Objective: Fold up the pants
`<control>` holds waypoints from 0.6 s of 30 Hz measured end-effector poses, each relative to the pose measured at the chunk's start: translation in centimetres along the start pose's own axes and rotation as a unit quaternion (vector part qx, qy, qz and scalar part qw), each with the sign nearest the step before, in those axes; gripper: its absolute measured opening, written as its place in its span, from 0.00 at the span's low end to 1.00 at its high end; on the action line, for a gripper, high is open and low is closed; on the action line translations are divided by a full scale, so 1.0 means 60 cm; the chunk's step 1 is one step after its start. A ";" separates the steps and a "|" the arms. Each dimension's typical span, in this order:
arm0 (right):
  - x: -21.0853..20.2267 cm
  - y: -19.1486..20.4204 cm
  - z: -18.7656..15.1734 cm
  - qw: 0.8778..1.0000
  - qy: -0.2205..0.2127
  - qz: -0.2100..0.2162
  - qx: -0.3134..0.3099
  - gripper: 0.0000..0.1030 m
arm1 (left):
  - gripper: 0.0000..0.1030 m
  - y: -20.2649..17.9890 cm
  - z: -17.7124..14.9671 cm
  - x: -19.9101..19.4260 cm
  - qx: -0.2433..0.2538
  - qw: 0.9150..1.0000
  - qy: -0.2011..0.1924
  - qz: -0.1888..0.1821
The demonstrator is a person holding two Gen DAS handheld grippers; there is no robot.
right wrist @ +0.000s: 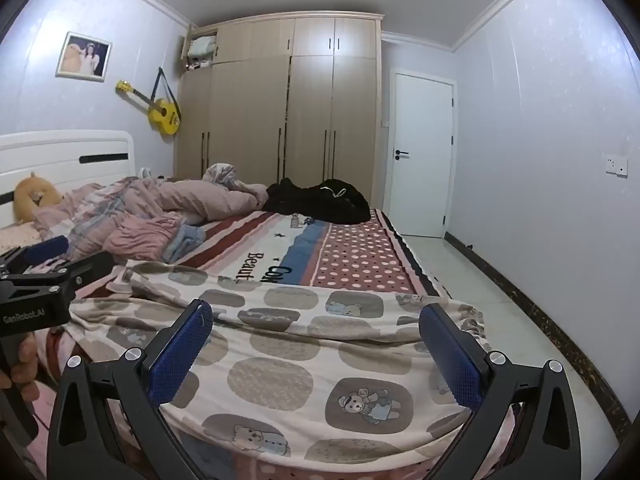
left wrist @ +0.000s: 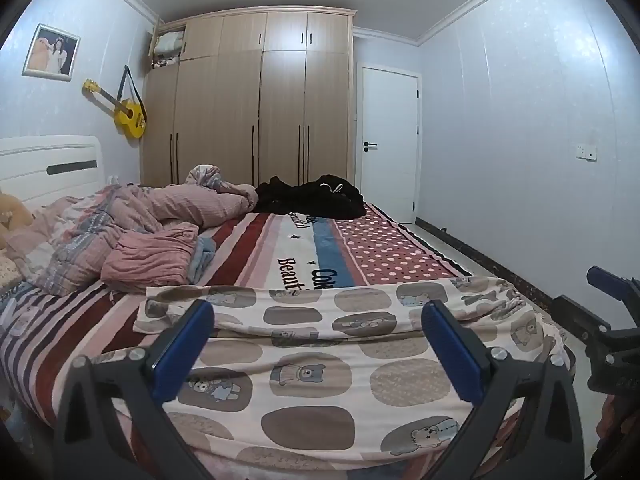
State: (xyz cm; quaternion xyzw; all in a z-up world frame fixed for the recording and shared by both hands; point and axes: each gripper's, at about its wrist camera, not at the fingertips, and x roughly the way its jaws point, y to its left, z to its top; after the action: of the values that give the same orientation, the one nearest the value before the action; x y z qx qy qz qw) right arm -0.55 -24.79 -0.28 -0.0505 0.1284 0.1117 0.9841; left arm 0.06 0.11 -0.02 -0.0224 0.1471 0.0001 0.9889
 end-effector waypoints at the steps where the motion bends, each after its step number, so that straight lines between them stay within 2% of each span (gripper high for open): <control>1: -0.001 0.000 0.000 1.000 0.002 0.001 0.001 1.00 | 0.99 0.001 0.000 0.000 0.000 1.000 0.001 -0.001; 18: -0.005 -0.001 0.000 1.000 0.002 0.007 0.001 0.99 | 0.99 0.006 -0.004 0.005 0.006 1.000 0.001 0.006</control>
State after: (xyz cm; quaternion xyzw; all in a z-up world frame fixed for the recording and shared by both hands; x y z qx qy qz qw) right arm -0.80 -24.90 -0.19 -0.0487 0.1313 0.1188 0.9830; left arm 0.25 0.47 -0.37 -0.0154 0.1480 0.0047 0.9889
